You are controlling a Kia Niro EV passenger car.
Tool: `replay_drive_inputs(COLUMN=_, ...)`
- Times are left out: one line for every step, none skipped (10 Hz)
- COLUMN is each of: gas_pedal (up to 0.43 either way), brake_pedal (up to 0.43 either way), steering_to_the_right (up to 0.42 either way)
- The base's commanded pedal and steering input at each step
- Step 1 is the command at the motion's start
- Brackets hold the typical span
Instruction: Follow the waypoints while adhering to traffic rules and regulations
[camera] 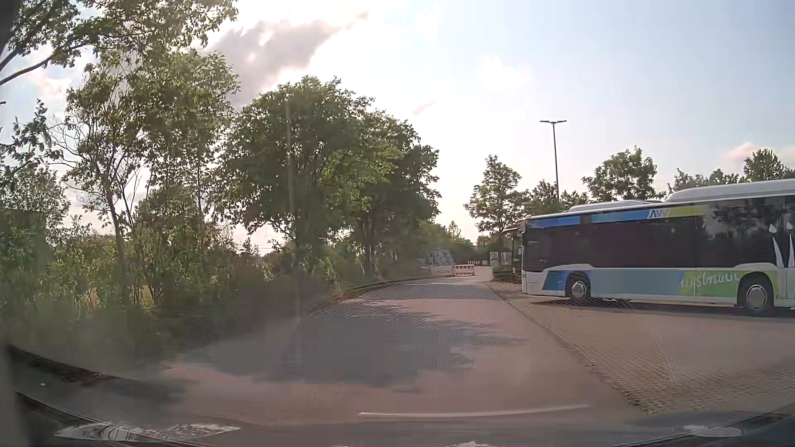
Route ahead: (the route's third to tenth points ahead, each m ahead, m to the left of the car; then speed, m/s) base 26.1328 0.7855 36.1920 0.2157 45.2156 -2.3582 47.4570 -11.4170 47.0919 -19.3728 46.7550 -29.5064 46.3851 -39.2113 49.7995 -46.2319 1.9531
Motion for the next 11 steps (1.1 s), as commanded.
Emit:
replay_drive_inputs(gas_pedal=0.000, brake_pedal=0.049, steering_to_the_right=0.082)
replay_drive_inputs(gas_pedal=0.000, brake_pedal=0.012, steering_to_the_right=0.071)
replay_drive_inputs(gas_pedal=0.000, brake_pedal=0.012, steering_to_the_right=0.059)
replay_drive_inputs(gas_pedal=0.130, brake_pedal=0.012, steering_to_the_right=0.050)
replay_drive_inputs(gas_pedal=0.138, brake_pedal=0.012, steering_to_the_right=0.029)
replay_drive_inputs(gas_pedal=0.280, brake_pedal=0.012, steering_to_the_right=0.011)
replay_drive_inputs(gas_pedal=0.280, brake_pedal=0.012, steering_to_the_right=0.006)
replay_drive_inputs(gas_pedal=0.280, brake_pedal=0.012, steering_to_the_right=0.007)
replay_drive_inputs(gas_pedal=0.280, brake_pedal=0.012, steering_to_the_right=0.007)
replay_drive_inputs(gas_pedal=0.280, brake_pedal=0.012, steering_to_the_right=0.011)
replay_drive_inputs(gas_pedal=0.280, brake_pedal=0.012, steering_to_the_right=0.026)
